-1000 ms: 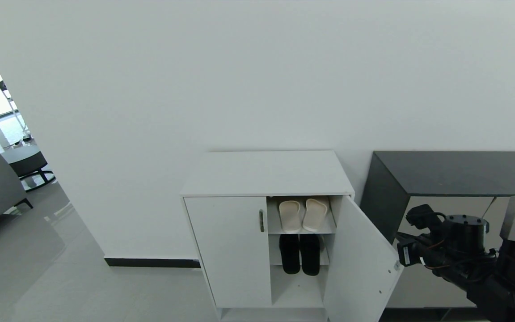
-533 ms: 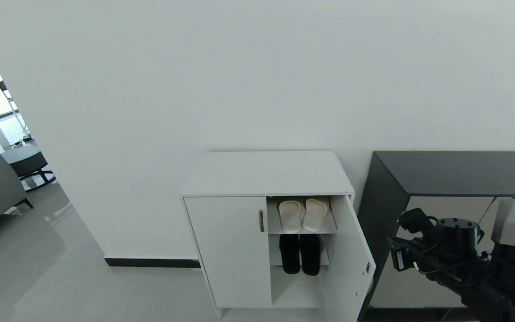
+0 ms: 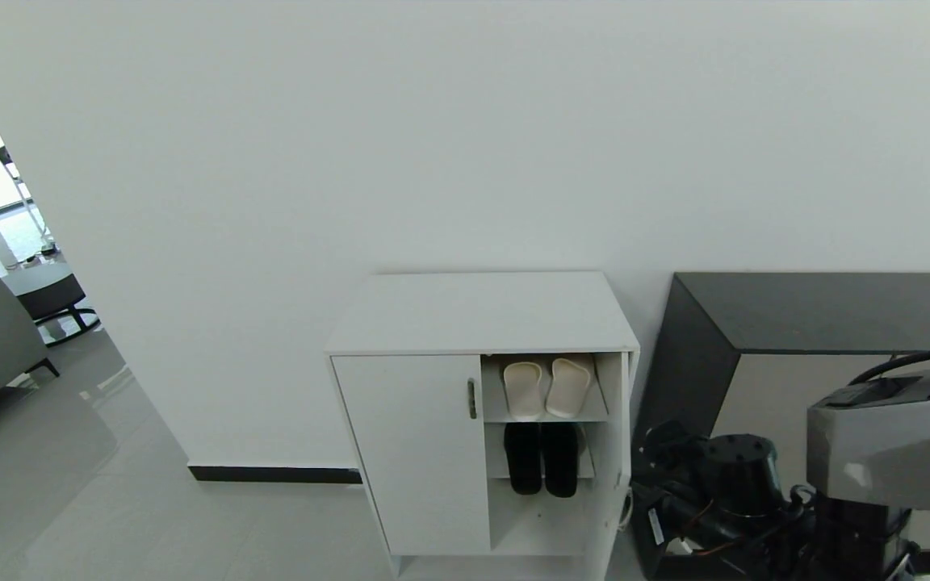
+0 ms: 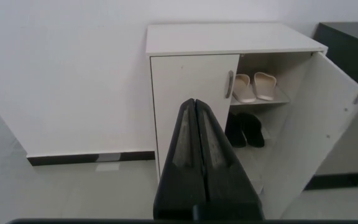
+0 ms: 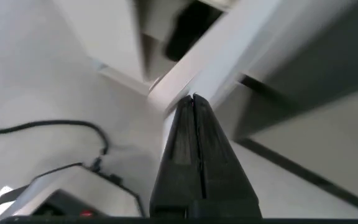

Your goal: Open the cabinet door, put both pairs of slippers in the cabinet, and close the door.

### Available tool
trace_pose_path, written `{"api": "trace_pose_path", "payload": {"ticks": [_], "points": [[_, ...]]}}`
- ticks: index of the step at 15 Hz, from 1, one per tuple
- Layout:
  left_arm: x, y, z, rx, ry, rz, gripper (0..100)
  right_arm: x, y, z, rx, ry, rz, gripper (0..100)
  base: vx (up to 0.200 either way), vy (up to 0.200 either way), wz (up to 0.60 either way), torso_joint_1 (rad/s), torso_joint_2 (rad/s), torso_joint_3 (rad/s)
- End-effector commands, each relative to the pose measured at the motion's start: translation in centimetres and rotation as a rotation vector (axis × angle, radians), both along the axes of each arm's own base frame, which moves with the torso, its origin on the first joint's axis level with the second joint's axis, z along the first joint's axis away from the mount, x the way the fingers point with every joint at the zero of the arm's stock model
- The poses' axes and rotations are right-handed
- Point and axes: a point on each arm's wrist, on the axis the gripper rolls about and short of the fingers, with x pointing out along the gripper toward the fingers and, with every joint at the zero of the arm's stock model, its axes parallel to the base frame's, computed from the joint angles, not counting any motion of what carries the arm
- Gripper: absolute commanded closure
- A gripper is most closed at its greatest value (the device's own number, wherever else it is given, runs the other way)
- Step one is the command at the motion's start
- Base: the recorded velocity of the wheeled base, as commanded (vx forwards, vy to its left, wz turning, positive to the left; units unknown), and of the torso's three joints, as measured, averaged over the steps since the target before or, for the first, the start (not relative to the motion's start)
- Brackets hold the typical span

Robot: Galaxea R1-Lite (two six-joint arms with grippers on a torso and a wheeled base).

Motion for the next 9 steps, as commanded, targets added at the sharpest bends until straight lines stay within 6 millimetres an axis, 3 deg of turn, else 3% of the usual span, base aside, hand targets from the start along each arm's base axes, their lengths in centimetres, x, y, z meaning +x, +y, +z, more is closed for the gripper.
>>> {"api": "trace_pose_path", "payload": {"ticks": [1,9], "points": [[0.0,0.0,0.0,0.0,0.0,0.0,100,-0.3,3.0,-0.3,0.042,-0.013,0.049,100,0.0,0.0,0.0,0.0,0.0,0.0],[0.0,0.0,0.0,0.0,0.0,0.0,100,-0.3,3.7,1.7,0.105,-0.134,0.001,100,0.0,0.0,0.0,0.0,0.0,0.0]]}}
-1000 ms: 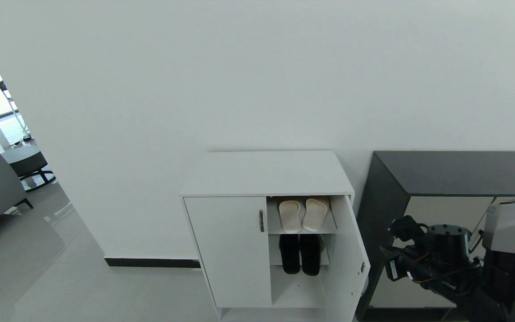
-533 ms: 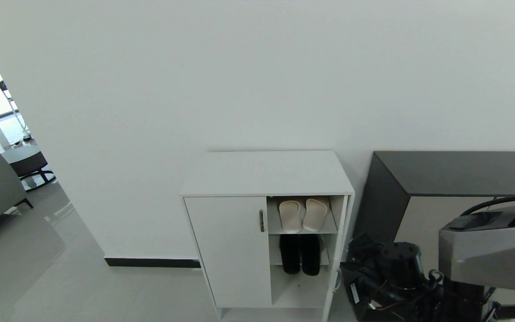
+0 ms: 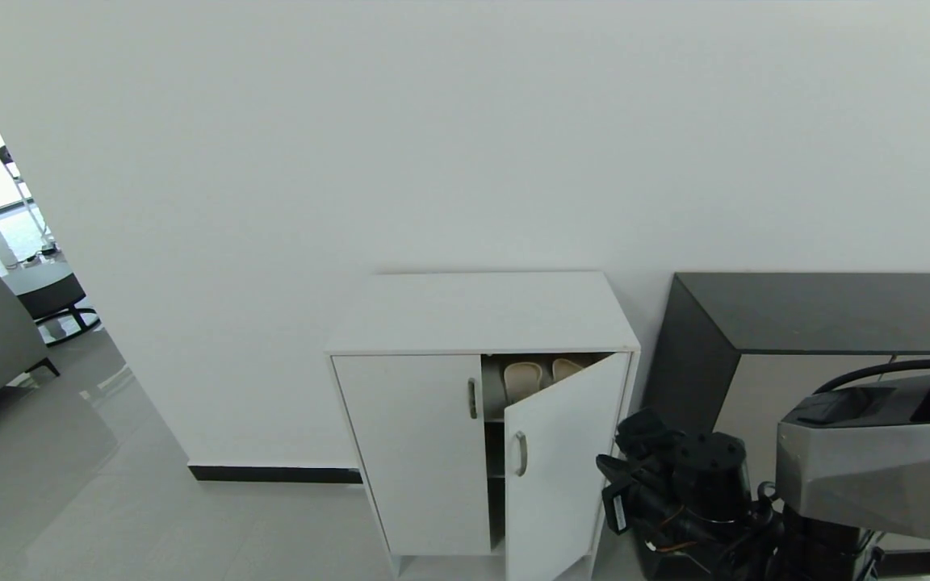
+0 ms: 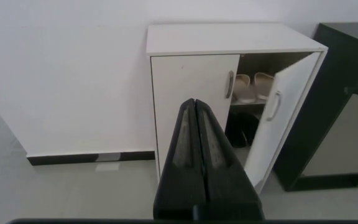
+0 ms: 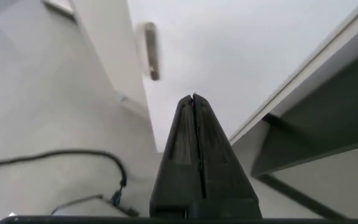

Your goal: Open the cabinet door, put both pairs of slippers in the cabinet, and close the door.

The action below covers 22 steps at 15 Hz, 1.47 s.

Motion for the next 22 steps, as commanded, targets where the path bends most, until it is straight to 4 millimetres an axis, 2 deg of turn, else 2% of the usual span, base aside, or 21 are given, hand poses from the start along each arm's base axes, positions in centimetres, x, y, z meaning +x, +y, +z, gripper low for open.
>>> {"api": "trace_pose_path", "payload": {"ticks": [1,16,20,22], "points": [[0.0,0.0,0.0,0.0,0.0,0.001,100,-0.2,0.4,0.3,0.02,-0.023,-0.022,100,0.0,0.0,0.0,0.0,0.0,0.0],[0.0,0.0,0.0,0.0,0.0,0.001,100,-0.7,0.3,0.2,0.028,-0.01,-0.026,100,0.0,0.0,0.0,0.0,0.0,0.0],[0.0,0.0,0.0,0.0,0.0,0.001,100,-0.9,0.2,0.5,0.045,-0.027,-0.026,100,0.0,0.0,0.0,0.0,0.0,0.0],[0.0,0.0,0.0,0.0,0.0,0.001,100,-1.5,-0.5,1.2,0.047,-0.033,-0.033,100,0.0,0.0,0.0,0.0,0.0,0.0]]}}
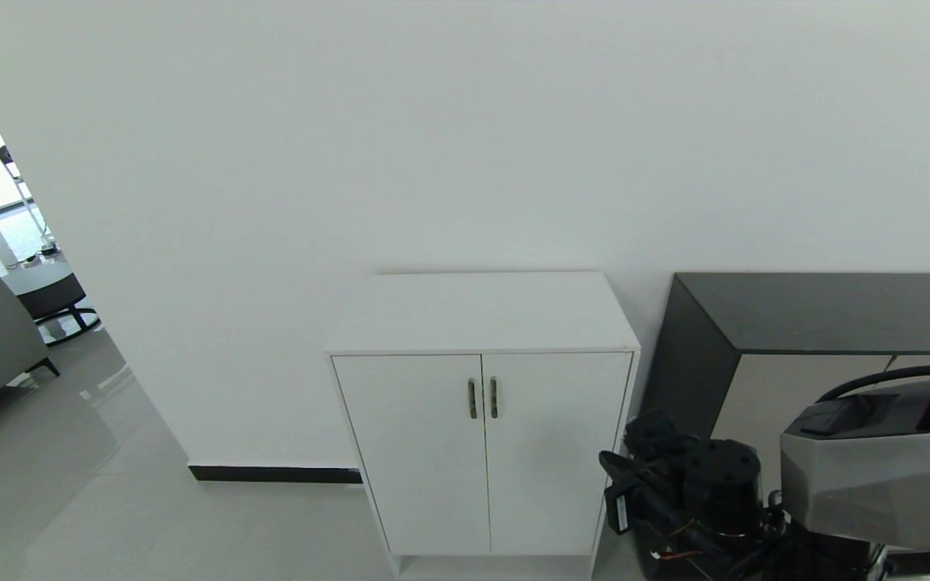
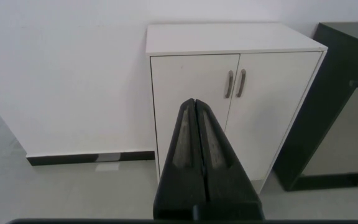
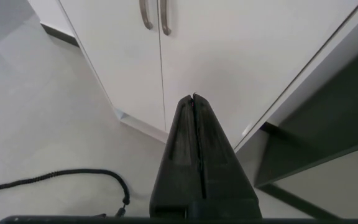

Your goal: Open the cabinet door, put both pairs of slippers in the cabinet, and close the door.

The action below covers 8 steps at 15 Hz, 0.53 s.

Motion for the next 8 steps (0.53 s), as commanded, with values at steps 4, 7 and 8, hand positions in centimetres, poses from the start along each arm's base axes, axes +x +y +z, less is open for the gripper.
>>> {"api": "trace_pose_path", "payload": {"ticks": [4,7,8], "points": [[0.0,0.0,0.0,0.002,0.0,0.0,100,-2.2,-8.5,6.0,-0.003,-0.088,-0.22,100,0.0,0.0,0.0,0.0,0.0,0.0],[0.0,0.0,0.0,0.005,0.0,0.0,100,-6.4,-16.6,10.2,-0.054,-0.197,-0.444,100,0.0,0.0,0.0,0.0,0.0,0.0],[0.0,0.0,0.0,0.006,0.0,0.0,100,-9.5,-19.3,11.7,-0.058,-0.219,-0.511,100,0.0,0.0,0.0,0.0,0.0,0.0]]}}
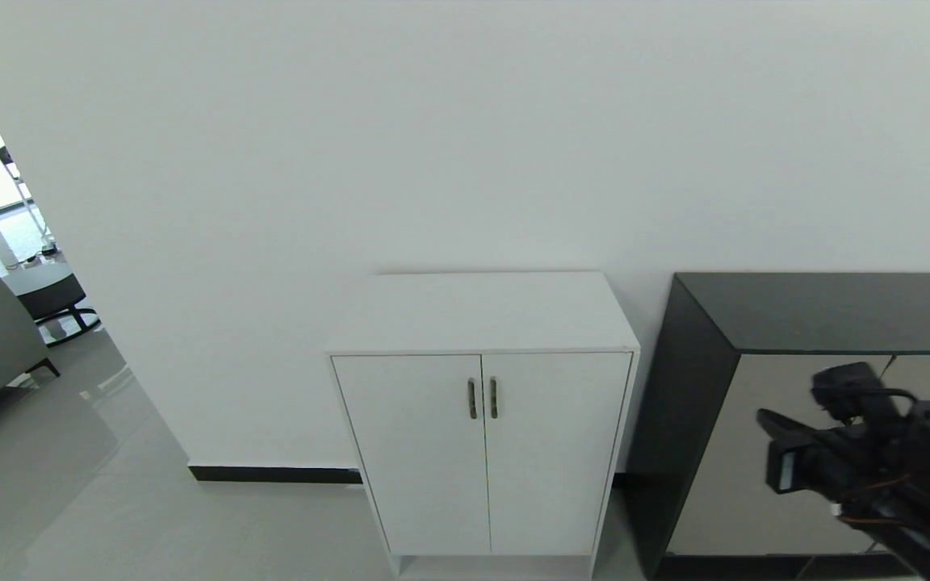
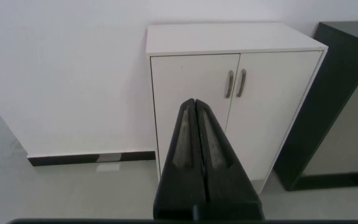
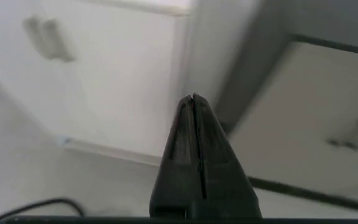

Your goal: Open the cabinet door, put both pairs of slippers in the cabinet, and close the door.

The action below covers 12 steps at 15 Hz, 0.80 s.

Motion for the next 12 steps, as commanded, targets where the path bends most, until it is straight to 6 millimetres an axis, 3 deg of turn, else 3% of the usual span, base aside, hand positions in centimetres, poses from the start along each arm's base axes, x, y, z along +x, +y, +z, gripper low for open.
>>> {"api": "trace_pose_path", "payload": {"ticks": [1,4,5,6,8,12], "points": [[0.0,0.0,0.0,0.003,0.0,0.0,100,-8.8,-7.1,4.6,-0.016,-0.105,-0.202,100,0.0,0.0,0.0,0.0,0.0,0.0],[0.0,0.0,0.0,-0.001,0.0,0.0,100,-15.6,-6.5,4.3,0.011,-0.016,-0.139,100,0.0,0.0,0.0,0.0,0.0,0.0],[0.0,0.0,0.0,-0.001,0.0,0.0,100,-16.4,-6.4,4.1,0.017,0.001,-0.138,100,0.0,0.0,0.0,0.0,0.0,0.0],[0.0,0.0,0.0,-0.002,0.0,0.0,100,-18.7,-6.0,3.5,0.043,0.032,-0.119,100,0.0,0.0,0.0,0.0,0.0,0.0],[0.0,0.0,0.0,-0.002,0.0,0.0,100,-20.8,-5.8,2.3,0.047,0.036,-0.112,100,0.0,0.0,0.0,0.0,0.0,0.0],[0.0,0.0,0.0,-0.002,0.0,0.0,100,-21.8,-5.6,0.4,0.048,0.07,-0.112,100,0.0,0.0,0.0,0.0,0.0,0.0]]}}
